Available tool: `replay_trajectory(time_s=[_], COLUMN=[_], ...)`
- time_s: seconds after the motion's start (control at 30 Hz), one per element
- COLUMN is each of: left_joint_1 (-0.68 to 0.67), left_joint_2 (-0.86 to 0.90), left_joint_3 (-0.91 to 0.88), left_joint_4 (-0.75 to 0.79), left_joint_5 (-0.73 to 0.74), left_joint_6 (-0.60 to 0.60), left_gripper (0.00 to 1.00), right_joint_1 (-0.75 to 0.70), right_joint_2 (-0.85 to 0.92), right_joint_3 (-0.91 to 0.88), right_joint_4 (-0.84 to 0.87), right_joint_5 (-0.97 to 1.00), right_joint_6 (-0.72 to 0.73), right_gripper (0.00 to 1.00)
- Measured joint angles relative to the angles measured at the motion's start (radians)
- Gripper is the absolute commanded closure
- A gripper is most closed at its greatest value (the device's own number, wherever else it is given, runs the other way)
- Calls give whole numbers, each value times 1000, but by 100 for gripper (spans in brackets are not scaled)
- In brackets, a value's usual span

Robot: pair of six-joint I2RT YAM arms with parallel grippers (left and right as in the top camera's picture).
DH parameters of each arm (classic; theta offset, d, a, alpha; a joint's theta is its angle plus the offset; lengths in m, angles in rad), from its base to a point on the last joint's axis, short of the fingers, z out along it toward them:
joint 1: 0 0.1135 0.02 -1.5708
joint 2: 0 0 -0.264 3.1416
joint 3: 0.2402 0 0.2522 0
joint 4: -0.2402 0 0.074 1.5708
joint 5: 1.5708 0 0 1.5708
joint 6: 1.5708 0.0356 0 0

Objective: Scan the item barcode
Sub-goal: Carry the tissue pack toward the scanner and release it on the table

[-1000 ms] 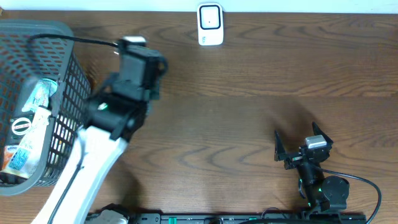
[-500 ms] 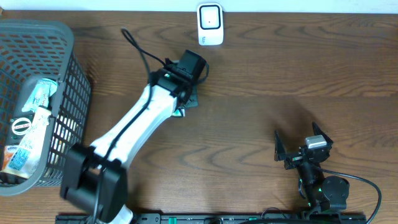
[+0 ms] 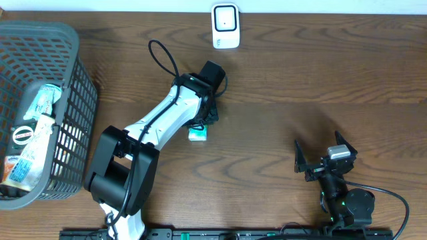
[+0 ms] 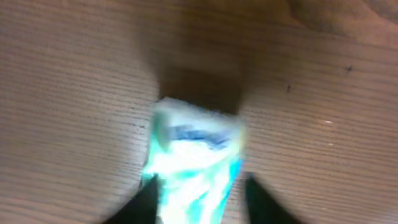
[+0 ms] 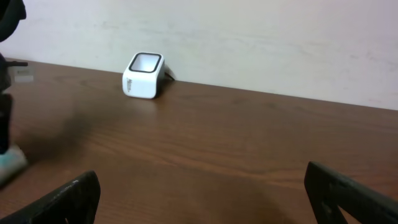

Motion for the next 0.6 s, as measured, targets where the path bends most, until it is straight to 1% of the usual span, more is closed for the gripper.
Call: replay_trajectory(time_s=[0.03, 0.1, 0.37, 0.47, 0.6], left_joint_1=[0, 0, 26, 72, 169], left_joint_2=[0, 0, -26, -101, -303], left_joint_3=[0, 0, 4, 27, 85], left_joint_4=[0, 0, -25, -51, -78], left_joint_5=[3, 6, 11, 13, 13], left_joint_6=[0, -5, 31, 58, 107], left_gripper=[2, 1, 1, 1, 1], right_joint_1=[0, 0, 0, 0, 0], right_joint_2=[0, 0, 0, 0, 0], right_joint_3=[0, 0, 0, 0, 0], right_joint_4=[0, 0, 0, 0, 0], right_joint_5=[0, 0, 0, 0, 0], right_joint_6=[0, 0, 0, 0, 0], right_gripper=[1, 1, 1, 1, 1])
